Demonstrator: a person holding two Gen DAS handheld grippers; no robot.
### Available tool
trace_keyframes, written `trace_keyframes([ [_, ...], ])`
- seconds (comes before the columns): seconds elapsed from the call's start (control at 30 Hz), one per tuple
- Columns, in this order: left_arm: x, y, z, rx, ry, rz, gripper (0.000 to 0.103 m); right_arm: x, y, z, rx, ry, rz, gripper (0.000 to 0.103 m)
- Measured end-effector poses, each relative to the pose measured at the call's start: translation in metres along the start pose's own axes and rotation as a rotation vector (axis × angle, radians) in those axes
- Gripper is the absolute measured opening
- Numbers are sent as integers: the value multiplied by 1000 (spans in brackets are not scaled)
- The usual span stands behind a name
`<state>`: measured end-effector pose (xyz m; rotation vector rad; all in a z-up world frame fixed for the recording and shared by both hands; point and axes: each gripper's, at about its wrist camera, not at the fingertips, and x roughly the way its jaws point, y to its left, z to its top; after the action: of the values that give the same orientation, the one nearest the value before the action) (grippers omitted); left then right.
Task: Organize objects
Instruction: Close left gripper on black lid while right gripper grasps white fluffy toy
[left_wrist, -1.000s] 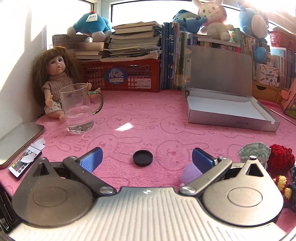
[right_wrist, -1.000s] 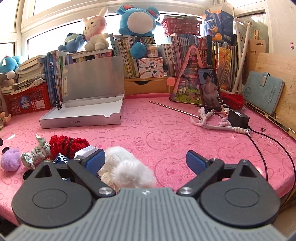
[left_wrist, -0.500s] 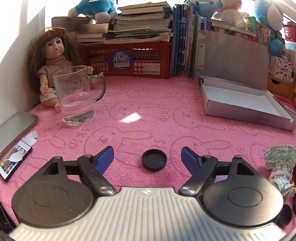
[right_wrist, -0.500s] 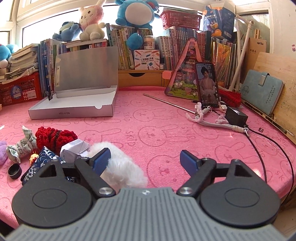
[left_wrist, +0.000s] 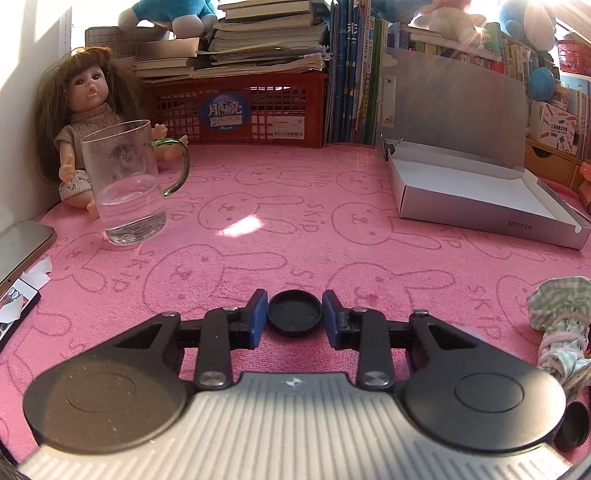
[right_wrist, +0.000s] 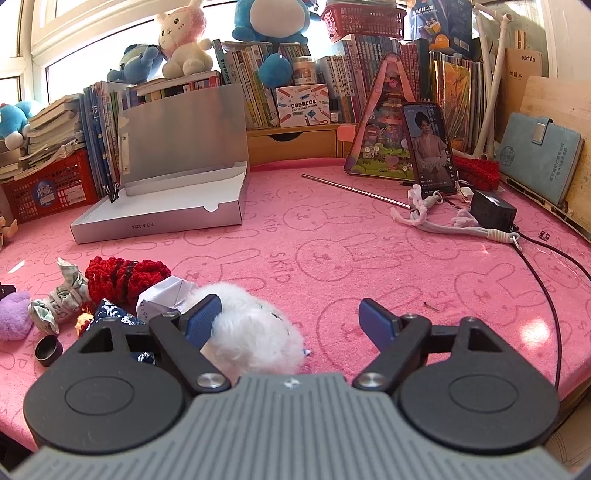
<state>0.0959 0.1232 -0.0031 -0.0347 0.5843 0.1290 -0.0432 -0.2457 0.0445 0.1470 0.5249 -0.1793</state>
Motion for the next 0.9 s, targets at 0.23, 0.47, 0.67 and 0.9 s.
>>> trace_keyframes([
  [0.23, -7, -11, -2, 21, -16, -36, 37, 8, -6, -1, 59, 34, 50, 89],
  [0.47, -14, -24, -2, 38, -31, -70, 37, 15, -12, 0, 122, 57, 80, 90],
  [0.67, -18, -29, -1, 44, -33, -84, 37, 10, -13, 0, 164, 49, 105, 91],
  [0.9, -18, -32, -2, 46, -26, -94, 37, 24, -4, -2, 170, 87, 132, 92],
])
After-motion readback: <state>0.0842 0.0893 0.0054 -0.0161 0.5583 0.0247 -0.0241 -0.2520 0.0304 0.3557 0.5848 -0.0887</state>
